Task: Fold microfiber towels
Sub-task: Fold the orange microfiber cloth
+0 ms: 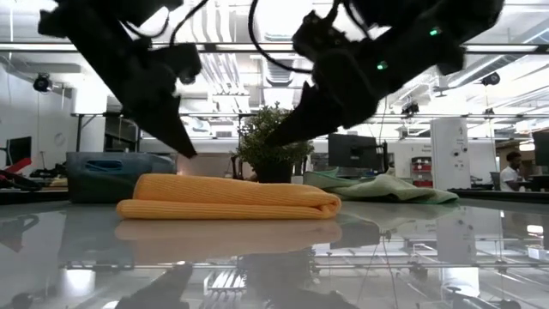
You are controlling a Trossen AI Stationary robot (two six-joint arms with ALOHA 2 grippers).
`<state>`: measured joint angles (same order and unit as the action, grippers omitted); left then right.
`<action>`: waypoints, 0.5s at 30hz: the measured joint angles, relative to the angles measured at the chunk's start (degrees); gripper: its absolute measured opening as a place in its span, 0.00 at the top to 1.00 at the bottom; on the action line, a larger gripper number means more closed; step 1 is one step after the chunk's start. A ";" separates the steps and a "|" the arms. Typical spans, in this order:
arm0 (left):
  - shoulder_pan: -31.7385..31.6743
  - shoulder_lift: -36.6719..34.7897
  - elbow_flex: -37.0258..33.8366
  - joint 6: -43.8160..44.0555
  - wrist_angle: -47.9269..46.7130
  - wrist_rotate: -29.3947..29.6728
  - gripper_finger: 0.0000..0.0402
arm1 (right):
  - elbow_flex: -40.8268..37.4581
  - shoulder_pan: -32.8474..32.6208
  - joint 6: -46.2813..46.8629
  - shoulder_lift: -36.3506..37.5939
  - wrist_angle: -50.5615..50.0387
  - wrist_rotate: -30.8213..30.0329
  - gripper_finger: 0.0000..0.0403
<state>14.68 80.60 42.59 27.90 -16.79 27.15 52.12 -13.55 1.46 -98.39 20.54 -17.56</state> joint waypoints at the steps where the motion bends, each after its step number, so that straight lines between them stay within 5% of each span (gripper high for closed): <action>1: 0.00 -1.11 0.06 -1.13 -0.68 -0.02 0.90 | 0.00 1.18 0.19 -0.09 0.81 2.47 0.98; 10: 0.15 -3.97 -4.62 -0.39 -0.14 -0.02 0.99 | 1.95 10.81 2.44 -4.27 10.36 18.81 0.97; 15: 0.17 -2.24 -7.30 0.27 -0.25 0.07 0.99 | 9.08 13.01 2.85 -11.47 9.65 21.16 0.89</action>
<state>14.85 78.36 35.29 28.17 -17.04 27.22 61.20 -0.54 4.31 -109.86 30.19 3.60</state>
